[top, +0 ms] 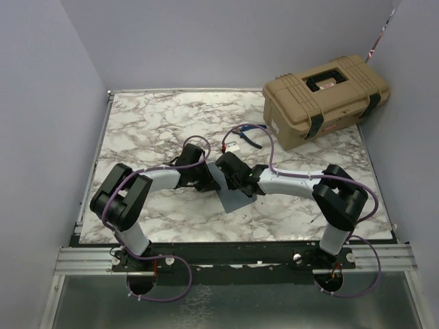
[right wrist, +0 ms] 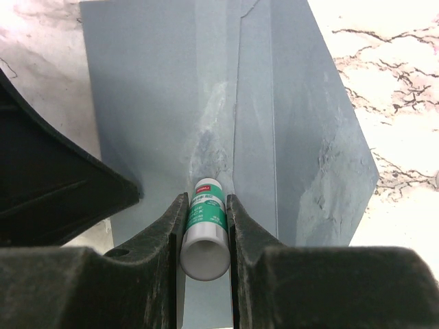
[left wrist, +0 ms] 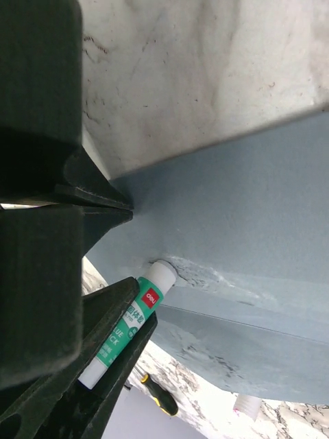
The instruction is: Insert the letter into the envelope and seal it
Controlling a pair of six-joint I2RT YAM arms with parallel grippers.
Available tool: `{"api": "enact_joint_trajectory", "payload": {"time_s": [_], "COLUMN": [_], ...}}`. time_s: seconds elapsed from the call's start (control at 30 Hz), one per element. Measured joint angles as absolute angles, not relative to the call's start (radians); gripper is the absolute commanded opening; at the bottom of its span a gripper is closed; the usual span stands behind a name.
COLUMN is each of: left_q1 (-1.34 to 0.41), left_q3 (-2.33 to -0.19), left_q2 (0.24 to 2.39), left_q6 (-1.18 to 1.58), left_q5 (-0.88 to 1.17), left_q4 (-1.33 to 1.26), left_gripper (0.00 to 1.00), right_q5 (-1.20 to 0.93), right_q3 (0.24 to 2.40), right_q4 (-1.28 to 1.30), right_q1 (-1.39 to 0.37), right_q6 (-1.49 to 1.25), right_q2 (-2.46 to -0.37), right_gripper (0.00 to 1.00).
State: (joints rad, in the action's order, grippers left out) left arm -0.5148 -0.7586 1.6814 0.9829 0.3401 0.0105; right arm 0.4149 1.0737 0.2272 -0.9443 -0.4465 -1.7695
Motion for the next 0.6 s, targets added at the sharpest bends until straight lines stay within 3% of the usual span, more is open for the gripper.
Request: {"api": "enact_joint_trajectory", "payload": {"time_s": [0.4,0.6], "left_q1": [-0.517,-0.508], "left_q3": [-0.819,-0.874], "left_q2": [1.642,1.575], "left_q6": [0.934,0.941], "left_q5": [0.288,0.226], "left_q4": [0.087,0.048], "left_gripper": [0.04,0.00], "right_q5": [0.411,0.383], "right_q3": [1.038,1.017], "right_q4": [0.162,0.139], "right_q1": [-0.944,-0.942], "right_q6": [-0.402,-0.368], "right_q2": [-1.761,-1.745], "right_gripper": [0.00,0.00]}}
